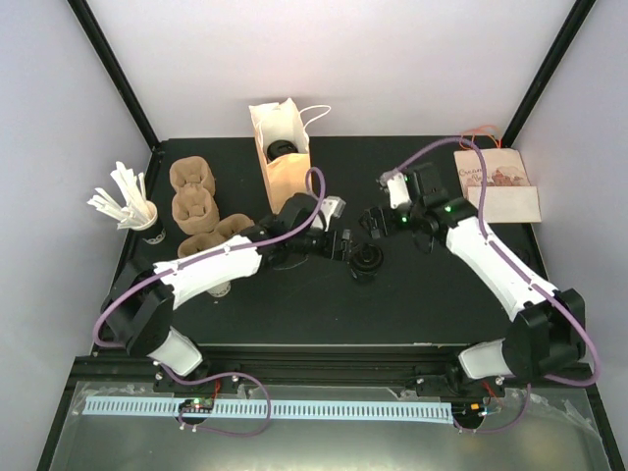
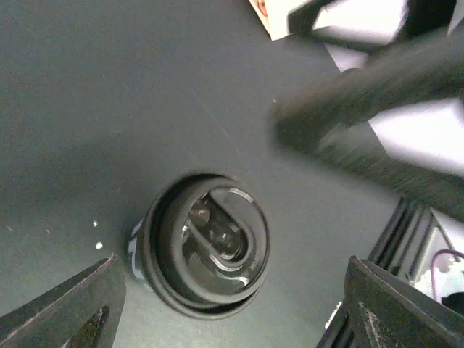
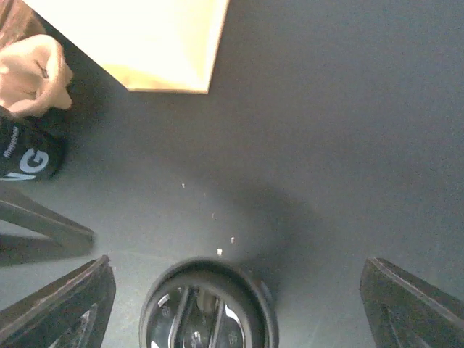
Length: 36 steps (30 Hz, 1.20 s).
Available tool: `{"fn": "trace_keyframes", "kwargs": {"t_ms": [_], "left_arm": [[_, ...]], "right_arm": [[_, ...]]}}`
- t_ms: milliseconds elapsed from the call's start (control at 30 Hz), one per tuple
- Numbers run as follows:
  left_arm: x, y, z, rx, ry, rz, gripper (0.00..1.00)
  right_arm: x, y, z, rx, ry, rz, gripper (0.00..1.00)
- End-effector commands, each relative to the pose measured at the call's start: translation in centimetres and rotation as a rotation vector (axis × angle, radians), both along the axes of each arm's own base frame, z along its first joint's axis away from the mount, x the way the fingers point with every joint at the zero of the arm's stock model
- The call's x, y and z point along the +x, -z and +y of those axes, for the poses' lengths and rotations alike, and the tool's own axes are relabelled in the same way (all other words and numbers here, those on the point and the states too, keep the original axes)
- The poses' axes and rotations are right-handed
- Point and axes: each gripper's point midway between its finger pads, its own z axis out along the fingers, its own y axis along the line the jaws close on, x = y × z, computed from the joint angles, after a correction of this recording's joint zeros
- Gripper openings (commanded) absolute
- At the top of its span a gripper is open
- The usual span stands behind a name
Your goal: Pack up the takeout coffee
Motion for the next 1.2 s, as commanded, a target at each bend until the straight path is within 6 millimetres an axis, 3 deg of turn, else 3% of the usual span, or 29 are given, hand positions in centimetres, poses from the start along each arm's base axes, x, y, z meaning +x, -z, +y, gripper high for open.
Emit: {"fn": "trace_keyframes", "kwargs": {"t_ms": [0, 133, 233, 533, 833, 1167], "left_arm": [[-0.6, 1.2, 1.3, 0.329, 0.073, -0.087, 0.86], [-0.5, 0.3, 1.0, 0.433, 0.091, -0.161, 0.97], [-0.9, 0.2, 0.4, 0.492, 0.161, -0.219, 0.99], [-0.6, 2.1, -1.6, 0.647, 0.242, -0.175, 0.99], [-0.7, 3.0, -4.6, 0.652, 0.364, -0.161, 0.99], [-0.3, 3.6, -5.4, 0.668, 0.418, -0.186, 0.92]], "right_arm": [[-1.2, 1.9, -1.6, 0.235, 0.224, 0.113, 0.92], [-2.1, 1.7, -3.5, 0.409, 0.265, 0.116, 0.78], [-2.8, 2.2, -3.5, 0.438, 0.243, 0.139, 0.68], [-3.4, 5.4, -4.5, 0.499, 0.261, 0.175, 0.57], [-3.5, 7.0, -6.0, 0.511, 0.305, 0.188, 0.55], [-4.3, 8.0, -5.7, 0.548, 0.266, 0.238, 0.53]]}}
